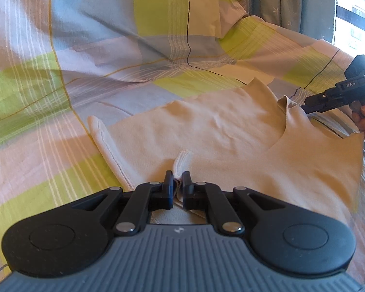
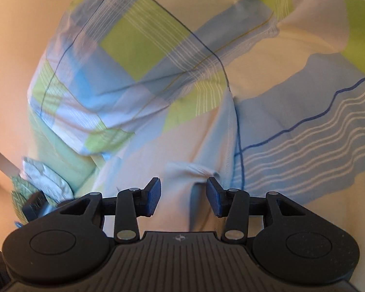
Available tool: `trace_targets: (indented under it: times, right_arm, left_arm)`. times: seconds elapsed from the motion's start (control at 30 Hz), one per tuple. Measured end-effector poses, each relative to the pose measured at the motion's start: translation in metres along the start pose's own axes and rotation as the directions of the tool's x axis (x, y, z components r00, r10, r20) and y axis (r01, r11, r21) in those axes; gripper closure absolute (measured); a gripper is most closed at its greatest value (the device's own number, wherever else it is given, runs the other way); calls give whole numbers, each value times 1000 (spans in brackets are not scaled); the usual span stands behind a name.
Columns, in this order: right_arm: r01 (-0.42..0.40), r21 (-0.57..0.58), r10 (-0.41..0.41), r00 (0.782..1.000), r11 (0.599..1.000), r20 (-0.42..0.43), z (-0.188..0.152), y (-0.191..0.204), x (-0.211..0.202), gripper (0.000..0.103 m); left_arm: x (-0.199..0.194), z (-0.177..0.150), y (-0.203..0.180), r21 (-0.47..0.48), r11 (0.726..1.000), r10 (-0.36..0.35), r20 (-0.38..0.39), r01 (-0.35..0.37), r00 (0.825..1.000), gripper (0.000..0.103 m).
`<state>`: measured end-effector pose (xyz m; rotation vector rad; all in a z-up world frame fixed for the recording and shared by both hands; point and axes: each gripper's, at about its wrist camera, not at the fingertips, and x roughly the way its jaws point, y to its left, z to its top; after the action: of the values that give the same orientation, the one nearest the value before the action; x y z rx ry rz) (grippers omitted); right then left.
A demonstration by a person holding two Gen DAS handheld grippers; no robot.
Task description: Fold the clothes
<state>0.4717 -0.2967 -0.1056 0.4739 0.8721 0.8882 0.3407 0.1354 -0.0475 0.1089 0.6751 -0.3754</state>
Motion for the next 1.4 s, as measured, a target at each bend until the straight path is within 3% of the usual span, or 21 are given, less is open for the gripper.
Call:
trace_targets:
  times: [0.17,0.3,0.4,0.47,0.5,0.7,0.87,1.03,1.3,1.37,1.4]
  right_arm:
    - [122,-181,-114,992,976,55,-8,13,-12,57]
    - [160,-312,-142,987,936,82,-2,30,-2,59]
    - [182,-406,-183,982,896,36,-1,38,16,70]
    - [209,-458,-232,973,864,5,-3,41,26,86]
    - [217,-464,-243,970,859,4,-5,41,26,101]
    - [250,-470,-239,967,846,83,-1,54,1,102]
    - [312,-540,-290,948,782,128,27,80,9,102]
    - [348,-599,-353,929,722,114,54,89,50,102]
    - [393,-637,-453,888,663,78,60,64,109,101]
    - [421,-638,-476,874,644,96,58,61,112,92]
    - [437,-630,-484,868,641,110,58,61,109,80]
  left_arm:
    - [1,1,0,6,1000,0,0,0,1000,99]
    - [2,2,0,6,1000,-1,-6,1,1000,99]
    - [3,3,1,10,1000,-4,-13,4,1000,99]
    - [3,4,1,14,1000,-5,-12,5,1000,100]
    - [2,5,1,11,1000,-6,-8,6,1000,102]
    - [-18,18,3,-3,1000,8,88,-8,996,102]
    - [-17,49,14,27,999,37,126,-41,991,103]
    - [12,68,29,50,995,86,84,-90,993,102]
    - [56,52,45,23,987,160,21,-160,987,100]
    - [54,48,46,16,982,185,23,-186,982,93]
    - [50,47,48,3,980,201,29,-201,979,90]
